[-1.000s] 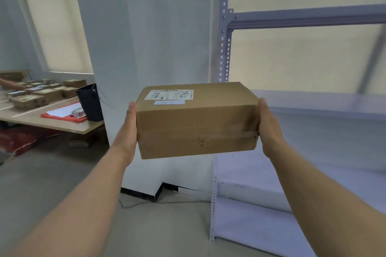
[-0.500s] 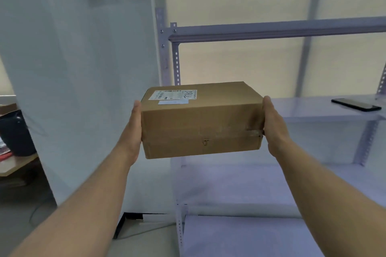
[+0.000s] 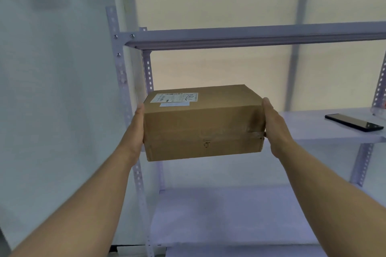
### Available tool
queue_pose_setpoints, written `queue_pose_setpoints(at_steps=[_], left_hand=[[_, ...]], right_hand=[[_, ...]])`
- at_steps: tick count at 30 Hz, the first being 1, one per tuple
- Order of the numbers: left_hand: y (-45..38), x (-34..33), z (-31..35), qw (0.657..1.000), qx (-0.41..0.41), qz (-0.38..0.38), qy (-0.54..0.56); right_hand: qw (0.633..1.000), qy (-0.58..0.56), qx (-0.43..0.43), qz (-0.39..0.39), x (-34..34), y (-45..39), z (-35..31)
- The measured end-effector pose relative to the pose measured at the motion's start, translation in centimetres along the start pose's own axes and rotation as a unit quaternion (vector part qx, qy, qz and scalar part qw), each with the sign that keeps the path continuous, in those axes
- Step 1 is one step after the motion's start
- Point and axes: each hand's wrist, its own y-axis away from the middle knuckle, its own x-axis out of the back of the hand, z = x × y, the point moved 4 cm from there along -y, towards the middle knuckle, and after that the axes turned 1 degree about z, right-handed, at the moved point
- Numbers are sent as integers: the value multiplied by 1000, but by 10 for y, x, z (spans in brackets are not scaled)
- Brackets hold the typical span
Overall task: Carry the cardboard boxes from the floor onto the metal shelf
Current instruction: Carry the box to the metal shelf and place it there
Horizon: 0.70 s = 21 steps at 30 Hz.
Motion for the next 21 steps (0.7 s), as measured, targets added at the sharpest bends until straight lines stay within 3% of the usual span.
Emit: queue_pose_setpoints(at_steps=[10, 16, 21], left_hand=[[-69, -8, -37, 1000, 27, 4, -14], [-104, 2, -57, 998, 61, 8, -31], [-122, 4, -72, 989, 70, 24, -129]], right_hand=[[999, 32, -28, 0, -25, -68, 36], [999, 35, 0, -36, -40, -96, 43], [991, 117, 23, -57, -41, -112, 58]])
